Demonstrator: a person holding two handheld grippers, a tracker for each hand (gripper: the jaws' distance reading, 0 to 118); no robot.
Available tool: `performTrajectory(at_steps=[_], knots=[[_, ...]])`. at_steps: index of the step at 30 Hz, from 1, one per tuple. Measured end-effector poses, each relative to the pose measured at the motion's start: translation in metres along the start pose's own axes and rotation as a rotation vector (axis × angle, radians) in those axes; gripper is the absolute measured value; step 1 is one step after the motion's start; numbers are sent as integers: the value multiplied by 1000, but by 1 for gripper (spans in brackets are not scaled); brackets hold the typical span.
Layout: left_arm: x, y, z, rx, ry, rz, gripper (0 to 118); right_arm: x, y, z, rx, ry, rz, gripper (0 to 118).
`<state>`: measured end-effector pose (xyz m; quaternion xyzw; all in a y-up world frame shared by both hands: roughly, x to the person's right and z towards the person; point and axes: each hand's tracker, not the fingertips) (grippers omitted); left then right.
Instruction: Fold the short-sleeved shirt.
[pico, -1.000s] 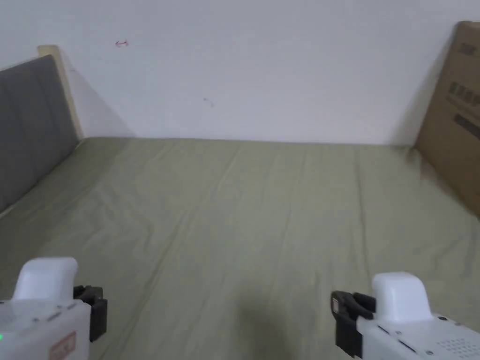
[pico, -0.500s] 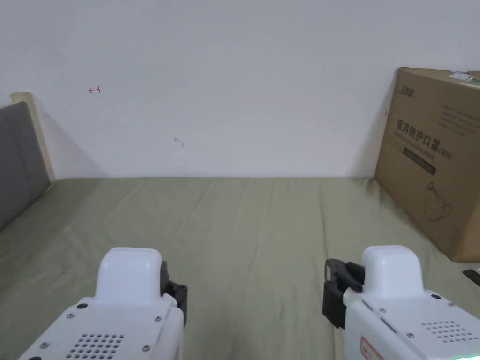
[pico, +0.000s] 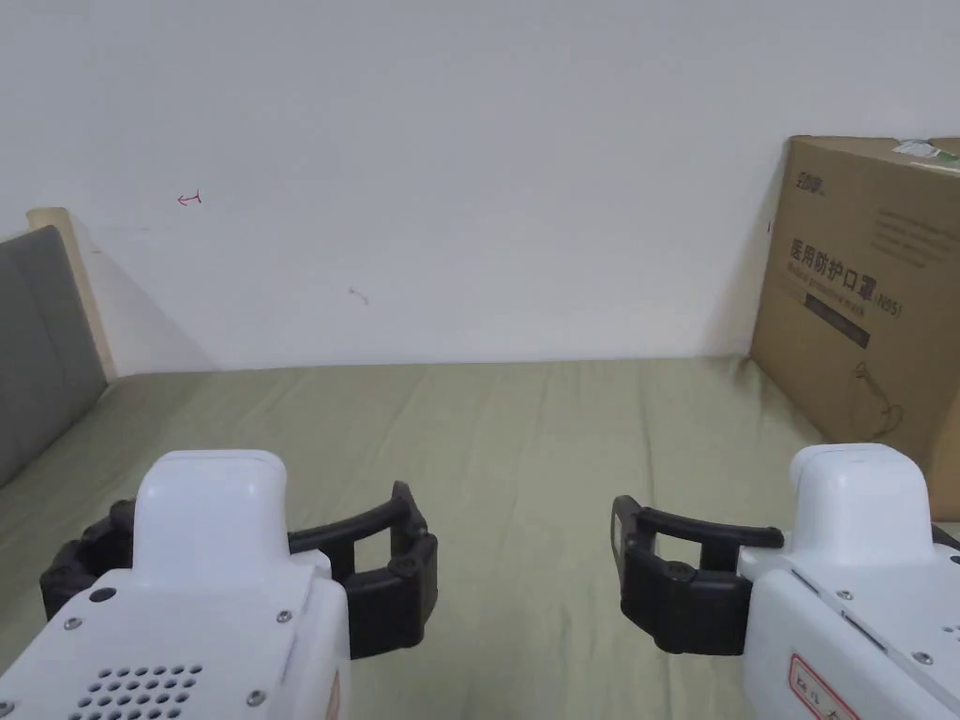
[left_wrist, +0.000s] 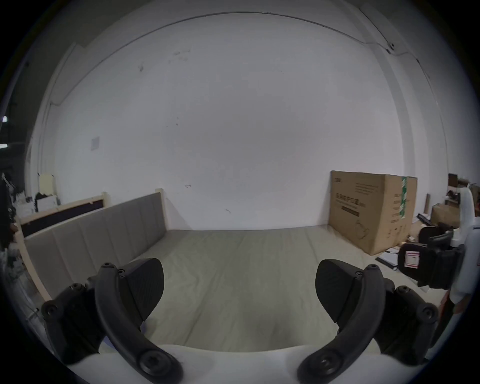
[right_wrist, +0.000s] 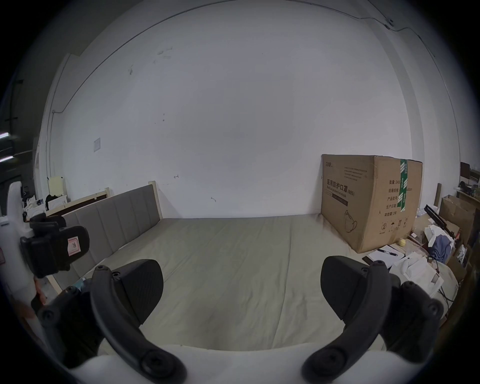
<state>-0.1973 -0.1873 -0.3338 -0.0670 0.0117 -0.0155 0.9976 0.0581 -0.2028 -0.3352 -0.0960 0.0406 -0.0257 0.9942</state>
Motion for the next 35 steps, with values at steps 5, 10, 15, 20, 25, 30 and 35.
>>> performTrajectory(at_steps=[5, 10, 15, 20, 25, 30, 35], knots=[[7, 2, -4, -57, 24, -41, 115, 6, -2, -3, -11, -29, 9, 118], [10, -1, -2, -151, -52, -8, 115, 13, -4, -8, -36, -25, -8, 118], [13, 3, -5, -244, -23, -4, 115, 18, -5, -12, -45, -26, -12, 118], [13, 7, -6, -196, -23, -20, 115, 25, -6, -15, -64, -19, -50, 118], [13, 11, -7, -181, -18, 4, 115, 26, -7, -16, -68, -34, -44, 118], [17, 10, -12, -196, -12, -5, 115, 26, -10, -19, -80, -33, -36, 118], [19, 7, -16, -221, -14, -12, 115, 23, -12, -20, -88, -27, -28, 118]])
